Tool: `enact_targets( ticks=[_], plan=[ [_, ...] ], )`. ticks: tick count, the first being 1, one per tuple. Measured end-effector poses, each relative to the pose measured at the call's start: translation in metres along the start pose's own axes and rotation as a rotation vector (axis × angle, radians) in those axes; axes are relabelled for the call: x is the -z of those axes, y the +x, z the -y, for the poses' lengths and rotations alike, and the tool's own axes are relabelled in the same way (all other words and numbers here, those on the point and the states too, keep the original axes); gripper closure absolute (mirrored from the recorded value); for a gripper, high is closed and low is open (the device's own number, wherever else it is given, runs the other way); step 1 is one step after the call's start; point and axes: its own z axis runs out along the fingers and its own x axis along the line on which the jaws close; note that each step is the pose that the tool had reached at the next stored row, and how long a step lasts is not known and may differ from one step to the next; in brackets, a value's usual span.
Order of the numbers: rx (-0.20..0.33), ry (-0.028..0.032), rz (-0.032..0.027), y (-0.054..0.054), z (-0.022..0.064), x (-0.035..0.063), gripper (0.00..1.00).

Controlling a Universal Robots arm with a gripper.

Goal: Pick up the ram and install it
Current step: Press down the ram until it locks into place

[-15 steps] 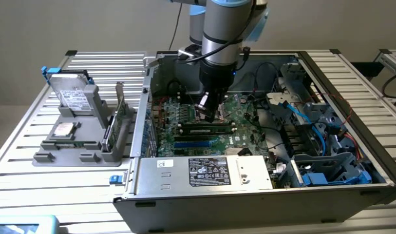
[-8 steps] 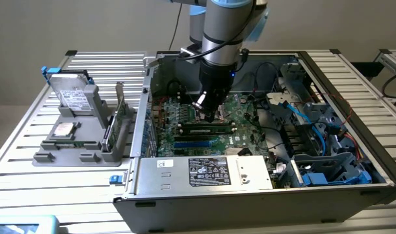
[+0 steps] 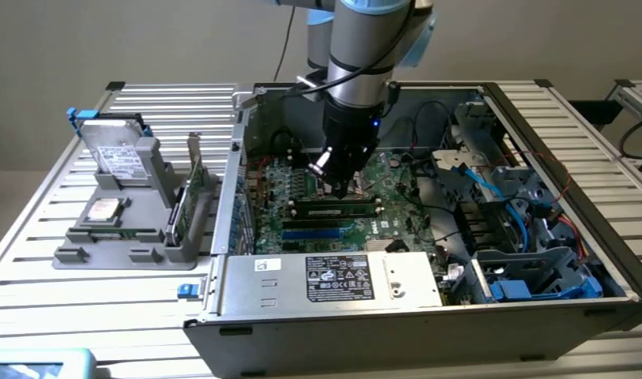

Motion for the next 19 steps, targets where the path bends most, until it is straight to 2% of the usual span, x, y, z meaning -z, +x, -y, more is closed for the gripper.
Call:
enact_targets(
  ticks=[7,10,15,19],
  plan=[
    [-0.085,-0.0017,0.0049,0.0000,0.0000,-0.0008,0.89],
    [-0.116,0.0003,0.0068,0.0000,0.0000,-0.0009,0.89],
    [-0.160,0.0100,0.0008,0.0000,0.0000,-0.0009,0.89],
    [-0.189,0.0307,-0.0112,0.0000,0.0000,-0.0009,0.89]
  ],
)
